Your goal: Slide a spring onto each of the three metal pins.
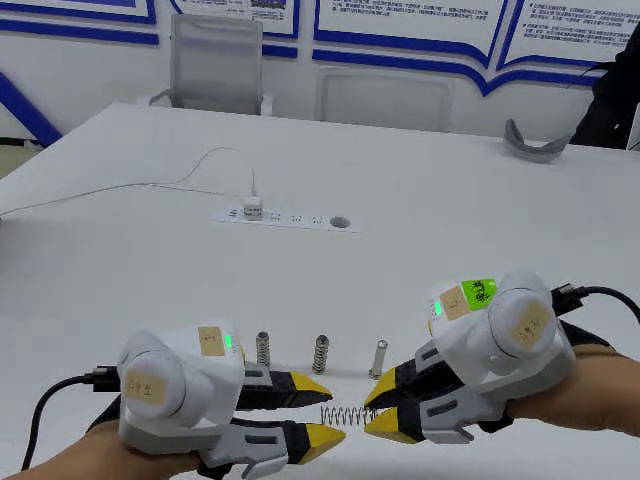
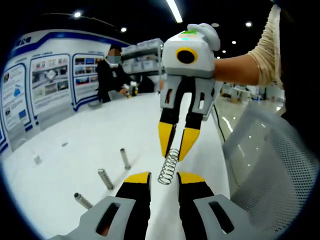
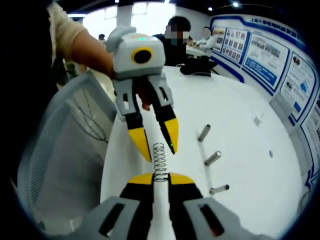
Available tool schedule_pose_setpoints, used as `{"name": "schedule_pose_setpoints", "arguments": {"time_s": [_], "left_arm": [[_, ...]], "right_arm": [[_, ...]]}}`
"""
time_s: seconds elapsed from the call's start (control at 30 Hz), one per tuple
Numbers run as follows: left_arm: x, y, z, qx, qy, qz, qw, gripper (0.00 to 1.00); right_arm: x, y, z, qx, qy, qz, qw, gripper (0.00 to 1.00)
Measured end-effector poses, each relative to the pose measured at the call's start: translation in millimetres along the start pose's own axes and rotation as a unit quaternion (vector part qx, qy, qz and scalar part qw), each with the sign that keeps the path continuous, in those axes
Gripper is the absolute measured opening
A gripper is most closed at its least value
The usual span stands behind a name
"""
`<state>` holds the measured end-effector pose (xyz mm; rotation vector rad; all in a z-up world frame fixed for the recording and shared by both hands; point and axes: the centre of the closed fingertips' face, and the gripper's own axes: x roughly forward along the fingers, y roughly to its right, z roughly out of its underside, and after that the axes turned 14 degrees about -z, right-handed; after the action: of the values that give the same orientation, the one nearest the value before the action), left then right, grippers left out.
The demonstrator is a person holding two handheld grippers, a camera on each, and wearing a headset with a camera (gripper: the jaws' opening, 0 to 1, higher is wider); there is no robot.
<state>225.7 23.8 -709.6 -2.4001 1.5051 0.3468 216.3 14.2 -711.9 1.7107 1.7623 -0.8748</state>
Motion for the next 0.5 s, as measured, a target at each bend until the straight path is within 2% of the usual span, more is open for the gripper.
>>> {"name": "schedule_pose_setpoints", "arguments": {"time_s": [0.27, 0.5], "left_arm": [[-0.7, 5.5, 1.2, 0.009, 0.0, 0.008, 0.9999, 0.13], [-0.5, 6.0, 1.1, 0.014, -0.001, 0.009, 0.9999, 0.12]], "right_arm": [[-1.5, -3.3, -2.5, -0.007, -0.01, -0.007, 0.9999, 0.11], [-8.8, -6.3, -12.7, -0.01, 0.0, -0.008, 0.9999, 0.11]]}}
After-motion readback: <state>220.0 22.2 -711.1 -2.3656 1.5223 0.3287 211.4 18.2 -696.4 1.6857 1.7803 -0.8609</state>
